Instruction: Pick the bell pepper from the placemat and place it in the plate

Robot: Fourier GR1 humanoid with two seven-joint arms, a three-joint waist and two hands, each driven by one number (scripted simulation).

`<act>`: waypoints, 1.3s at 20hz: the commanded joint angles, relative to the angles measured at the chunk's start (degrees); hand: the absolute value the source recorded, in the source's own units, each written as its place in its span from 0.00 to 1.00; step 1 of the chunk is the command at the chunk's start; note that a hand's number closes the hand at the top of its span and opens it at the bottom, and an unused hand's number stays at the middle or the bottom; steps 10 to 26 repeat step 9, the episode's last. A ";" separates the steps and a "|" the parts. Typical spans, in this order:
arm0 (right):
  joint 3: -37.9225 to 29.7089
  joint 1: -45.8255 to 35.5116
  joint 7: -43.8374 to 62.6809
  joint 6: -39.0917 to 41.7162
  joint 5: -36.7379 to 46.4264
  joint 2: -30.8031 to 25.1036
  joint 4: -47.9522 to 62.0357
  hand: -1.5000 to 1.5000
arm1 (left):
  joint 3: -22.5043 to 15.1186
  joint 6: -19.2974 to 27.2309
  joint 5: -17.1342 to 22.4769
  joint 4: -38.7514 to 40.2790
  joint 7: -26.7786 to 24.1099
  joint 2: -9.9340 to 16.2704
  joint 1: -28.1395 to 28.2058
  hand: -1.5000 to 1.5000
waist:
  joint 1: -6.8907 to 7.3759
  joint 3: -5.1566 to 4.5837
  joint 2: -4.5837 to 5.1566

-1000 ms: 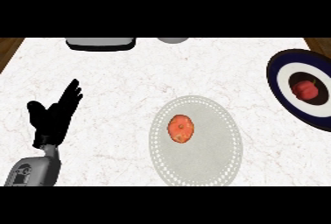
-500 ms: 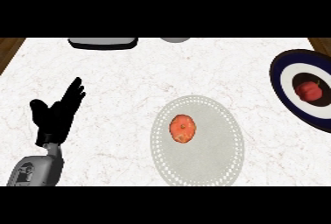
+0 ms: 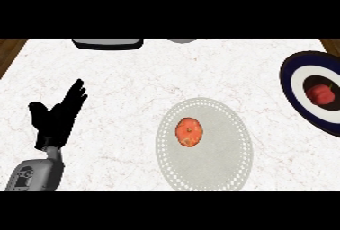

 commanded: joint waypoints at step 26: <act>2.33 4.96 -6.08 5.32 0.89 -2.41 0.46 0.00 | 0.68 0.51 -0.05 2.50 0.88 -0.36 -4.26 0.50 | -0.13 0.16 0.31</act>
